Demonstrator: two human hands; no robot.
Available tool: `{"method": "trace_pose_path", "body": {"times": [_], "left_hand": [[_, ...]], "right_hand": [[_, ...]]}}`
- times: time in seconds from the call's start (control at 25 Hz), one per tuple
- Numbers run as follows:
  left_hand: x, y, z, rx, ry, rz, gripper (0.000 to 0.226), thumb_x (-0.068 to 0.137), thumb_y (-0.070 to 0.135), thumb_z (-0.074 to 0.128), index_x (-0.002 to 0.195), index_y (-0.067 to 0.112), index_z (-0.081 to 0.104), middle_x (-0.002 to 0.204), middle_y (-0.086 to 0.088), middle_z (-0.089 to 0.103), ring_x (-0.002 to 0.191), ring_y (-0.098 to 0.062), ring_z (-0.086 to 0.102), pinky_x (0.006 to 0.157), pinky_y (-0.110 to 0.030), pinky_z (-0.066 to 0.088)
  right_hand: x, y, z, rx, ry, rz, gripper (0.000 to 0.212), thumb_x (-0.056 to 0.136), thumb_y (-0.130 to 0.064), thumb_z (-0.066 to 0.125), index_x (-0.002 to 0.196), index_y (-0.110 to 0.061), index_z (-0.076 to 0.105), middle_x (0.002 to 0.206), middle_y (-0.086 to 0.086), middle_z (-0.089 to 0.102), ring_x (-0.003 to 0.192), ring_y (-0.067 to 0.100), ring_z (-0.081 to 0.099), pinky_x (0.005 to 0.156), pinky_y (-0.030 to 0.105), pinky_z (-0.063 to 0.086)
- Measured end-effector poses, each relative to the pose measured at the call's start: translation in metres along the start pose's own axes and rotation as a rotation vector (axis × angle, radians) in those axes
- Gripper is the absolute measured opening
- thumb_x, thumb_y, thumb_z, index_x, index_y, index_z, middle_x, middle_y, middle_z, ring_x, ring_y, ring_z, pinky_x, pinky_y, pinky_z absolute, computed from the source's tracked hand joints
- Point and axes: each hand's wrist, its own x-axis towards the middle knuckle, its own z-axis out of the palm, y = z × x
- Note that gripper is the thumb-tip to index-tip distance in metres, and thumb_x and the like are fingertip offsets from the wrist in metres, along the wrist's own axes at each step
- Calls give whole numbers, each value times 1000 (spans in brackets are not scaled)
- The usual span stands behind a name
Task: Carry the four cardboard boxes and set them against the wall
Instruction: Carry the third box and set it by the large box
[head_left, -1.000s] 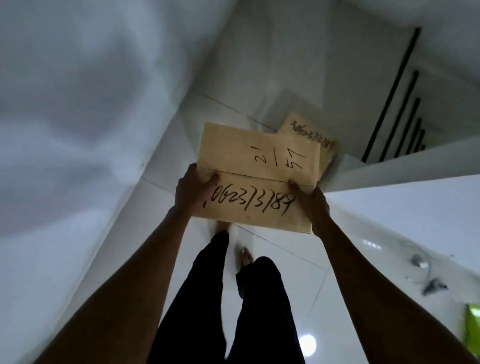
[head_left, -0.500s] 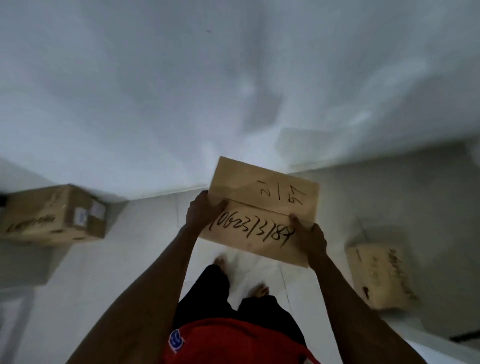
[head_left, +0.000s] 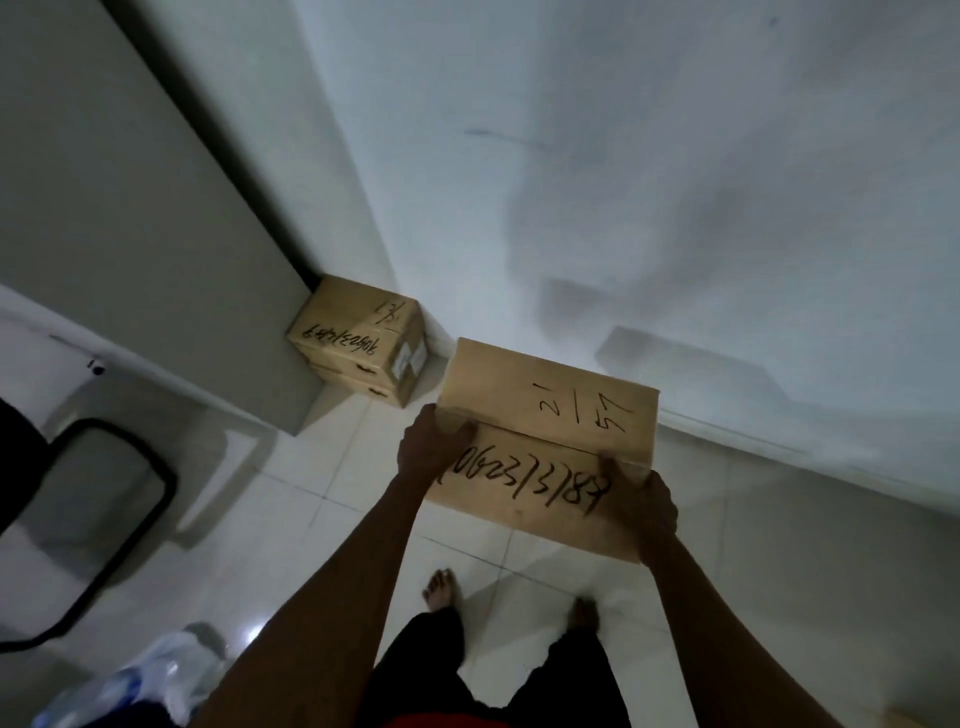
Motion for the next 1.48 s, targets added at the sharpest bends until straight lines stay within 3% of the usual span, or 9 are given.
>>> {"method": "trace_pose_path", "body": {"times": [0.24, 0.36, 0.52, 0.64, 0.88, 1.04, 1.12, 1.24, 1.48], "left_hand": [[115, -23, -42, 62, -79, -12, 77, 76, 62, 65, 129, 9, 48, 117, -14, 67, 102, -33, 68, 88, -47, 56], [187, -46, -31, -5, -22, -66, 83, 74, 60, 70, 130, 8, 38, 113, -16, 66, 94, -33, 68, 77, -39, 56], [298, -103, 19, 21, -35, -155, 71, 72, 61, 70, 111, 12, 37, 100, -11, 67, 75, -24, 66, 67, -35, 57], [390, -164, 78, 151, -62, -131, 63, 76, 56, 69, 110, 7, 49, 104, -14, 69, 90, -31, 69, 80, -42, 58], [525, -261, 154, 148, -142, 88, 74, 65, 40, 85, 126, 10, 57, 123, -8, 66, 115, -25, 62, 95, -40, 53], [558, -286, 172, 241, -109, 308, 70, 77, 28, 78, 138, 15, 45, 140, -9, 51, 130, -25, 50, 94, -49, 54], [562, -292, 174, 442, -63, 310, 77, 85, 27, 70, 150, 19, 29, 159, -12, 25, 144, -31, 30, 101, -51, 49], [568, -296, 168, 618, -118, 382, 78, 96, 28, 54, 154, 12, 5, 164, -10, -3, 151, -27, 3, 101, -42, 47], [584, -287, 156, 763, -197, 355, 82, 95, 23, 55, 152, 4, 0, 162, -18, -2, 150, -35, 1, 113, -49, 29]], "right_hand": [[50, -56, 90, -36, -16, 40, 74, 85, -63, 63, 135, -9, 52, 127, 16, 65, 117, 37, 61, 102, 48, 47], [107, -70, 140, -41, -19, 44, 71, 85, -61, 64, 134, -10, 53, 126, 15, 65, 112, 35, 60, 98, 46, 47], [211, -47, 219, -72, 12, 96, 73, 83, -66, 61, 132, -13, 54, 126, 15, 65, 108, 35, 59, 95, 47, 45], [300, -6, 291, -77, 31, 126, 83, 75, -74, 61, 132, -14, 55, 121, 11, 67, 105, 32, 61, 92, 43, 47], [450, 65, 411, -81, 101, 138, 68, 84, -63, 64, 133, -17, 58, 122, 10, 68, 112, 34, 62, 95, 43, 51], [494, 82, 456, -43, 98, 128, 65, 87, -62, 61, 132, -16, 58, 123, 10, 68, 112, 34, 64, 98, 53, 53], [506, 77, 471, -52, 107, 105, 66, 87, -63, 59, 133, -16, 57, 123, 9, 69, 111, 33, 64, 97, 51, 53], [520, 60, 488, -90, 107, 61, 69, 88, -65, 56, 135, -16, 54, 122, 9, 68, 109, 32, 64, 93, 45, 53], [527, 47, 502, -117, 18, 87, 74, 91, -63, 53, 142, -12, 37, 128, 14, 64, 98, 27, 63, 78, 39, 53]]}}
